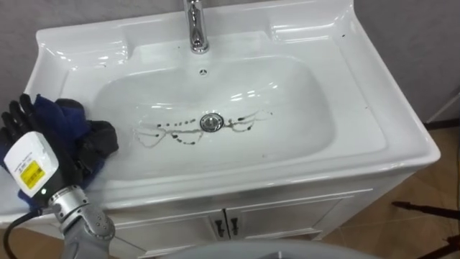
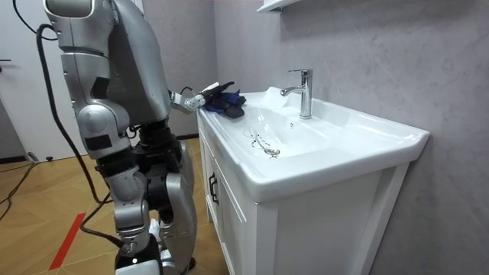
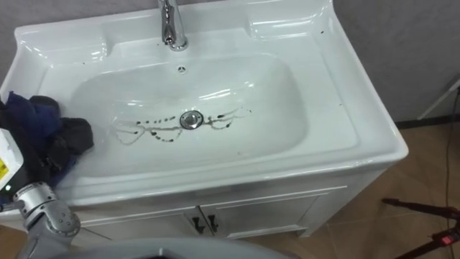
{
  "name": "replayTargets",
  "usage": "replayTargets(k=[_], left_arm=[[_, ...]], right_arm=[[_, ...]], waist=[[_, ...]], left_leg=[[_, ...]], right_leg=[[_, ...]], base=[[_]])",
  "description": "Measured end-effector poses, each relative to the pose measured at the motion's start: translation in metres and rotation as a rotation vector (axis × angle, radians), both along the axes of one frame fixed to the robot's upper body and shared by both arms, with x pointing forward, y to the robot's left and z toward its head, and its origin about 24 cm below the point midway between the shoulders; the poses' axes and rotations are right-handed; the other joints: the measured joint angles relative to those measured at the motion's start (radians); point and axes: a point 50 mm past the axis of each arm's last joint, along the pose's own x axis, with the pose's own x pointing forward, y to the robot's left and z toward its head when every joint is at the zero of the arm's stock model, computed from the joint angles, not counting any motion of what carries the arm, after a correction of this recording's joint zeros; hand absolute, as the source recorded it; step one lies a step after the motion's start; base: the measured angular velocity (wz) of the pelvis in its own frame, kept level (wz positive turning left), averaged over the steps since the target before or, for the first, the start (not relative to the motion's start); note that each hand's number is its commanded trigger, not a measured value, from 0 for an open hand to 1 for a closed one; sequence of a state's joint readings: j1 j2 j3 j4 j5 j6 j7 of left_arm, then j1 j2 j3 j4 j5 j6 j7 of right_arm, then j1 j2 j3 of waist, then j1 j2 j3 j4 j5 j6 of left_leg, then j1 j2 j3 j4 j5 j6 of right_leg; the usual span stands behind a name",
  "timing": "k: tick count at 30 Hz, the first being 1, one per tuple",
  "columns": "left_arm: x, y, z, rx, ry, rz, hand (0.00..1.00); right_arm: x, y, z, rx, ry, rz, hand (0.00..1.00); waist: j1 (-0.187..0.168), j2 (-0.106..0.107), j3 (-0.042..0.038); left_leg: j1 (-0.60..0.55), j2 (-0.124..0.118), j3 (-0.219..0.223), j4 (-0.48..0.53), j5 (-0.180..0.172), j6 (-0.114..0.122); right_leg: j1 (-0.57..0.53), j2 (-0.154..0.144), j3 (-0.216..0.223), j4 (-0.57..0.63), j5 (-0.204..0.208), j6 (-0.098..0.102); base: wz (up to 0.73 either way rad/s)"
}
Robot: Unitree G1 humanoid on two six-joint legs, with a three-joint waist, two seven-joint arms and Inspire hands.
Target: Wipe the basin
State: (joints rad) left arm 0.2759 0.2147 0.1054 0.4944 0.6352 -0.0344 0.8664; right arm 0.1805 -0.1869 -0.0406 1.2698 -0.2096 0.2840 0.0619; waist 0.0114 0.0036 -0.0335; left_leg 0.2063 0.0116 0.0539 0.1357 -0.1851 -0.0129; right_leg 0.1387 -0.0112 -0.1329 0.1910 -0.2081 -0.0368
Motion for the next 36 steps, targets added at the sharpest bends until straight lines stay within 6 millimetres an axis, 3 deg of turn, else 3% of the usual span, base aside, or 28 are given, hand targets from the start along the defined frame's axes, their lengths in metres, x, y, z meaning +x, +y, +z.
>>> replayTargets(k=[4,12,13,14,15,16,23,36], left_arm=[[-0.004,0.008,0.001,0.017,0.001,0.019,0.0],[-0.012,0.014,-0.003,-0.052,-0.012,0.112,0.0],[-0.012,0.016,-0.003,-0.056,-0.008,0.119,0.06],[-0.013,0.018,-0.003,-0.063,-0.002,0.125,0.2],[-0.013,0.019,-0.003,-0.067,0.001,0.129,0.7],[-0.015,0.02,-0.004,-0.076,0.008,0.139,1.0],[-0.019,0.025,-0.009,-0.121,0.049,0.159,1.0],[-0.019,0.039,-0.001,-0.108,-0.001,0.237,1.0]], right_arm=[[0.002,-0.003,0.001,-0.024,-0.015,-0.02,0.0],[0.008,-0.012,0.003,-0.08,-0.05,-0.037,0.0],[0.008,-0.012,0.003,-0.078,-0.051,-0.039,0.0],[0.009,-0.011,0.003,-0.077,-0.056,-0.038,0.0],[0.009,-0.011,0.003,-0.077,-0.054,-0.038,0.0],[0.008,-0.012,0.003,-0.077,-0.051,-0.04,0.0],[0.007,-0.01,0.003,-0.046,-0.046,-0.047,0.0],[0.008,-0.009,0.002,-0.022,-0.046,-0.051,0.0]], waist=[[0.027,0.001,-0.0005],[0.025,0.007,-0.0053],[0.025,0.008,-0.0053],[0.025,0.008,-0.0052],[0.024,0.007,-0.0052],[0.022,0.007,-0.0051],[0.013,0.009,-0.004],[-0.004,0.014,-0.002]], left_leg=[[-0.002,0.011,0.002,-0.001,0.003,-0.005],[0.004,0.021,0.004,-0.001,0.01,-0.017],[0.007,0.024,0.006,-0.002,0.01,-0.017],[0.01,0.028,0.016,-0.002,0.01,-0.017],[0.01,0.03,0.022,-0.002,0.01,-0.018],[0.013,0.031,0.027,-0.002,0.013,-0.022],[0.015,0.037,0.028,-0.003,0.026,-0.044],[0.002,0.036,0.027,-0.009,0.028,-0.045]], right_leg=[[-0.019,0.013,0.027,0.013,-0.001,-0.015],[-0.012,0.025,0.026,0.014,-0.012,-0.035],[-0.009,0.027,0.026,0.014,-0.014,-0.039],[-0.007,0.03,0.026,0.014,-0.016,-0.043],[-0.006,0.031,0.026,0.014,-0.018,-0.045],[-0.004,0.032,0.026,0.014,-0.02,-0.048],[0.005,0.035,0.019,0.012,-0.03,-0.065],[0.004,0.037,0.015,-0.001,-0.032,-0.069]], base=[[-0.21],[-0.01],[0.0],[0.0],[0.0],[0.0],[0.03],[0.02]])
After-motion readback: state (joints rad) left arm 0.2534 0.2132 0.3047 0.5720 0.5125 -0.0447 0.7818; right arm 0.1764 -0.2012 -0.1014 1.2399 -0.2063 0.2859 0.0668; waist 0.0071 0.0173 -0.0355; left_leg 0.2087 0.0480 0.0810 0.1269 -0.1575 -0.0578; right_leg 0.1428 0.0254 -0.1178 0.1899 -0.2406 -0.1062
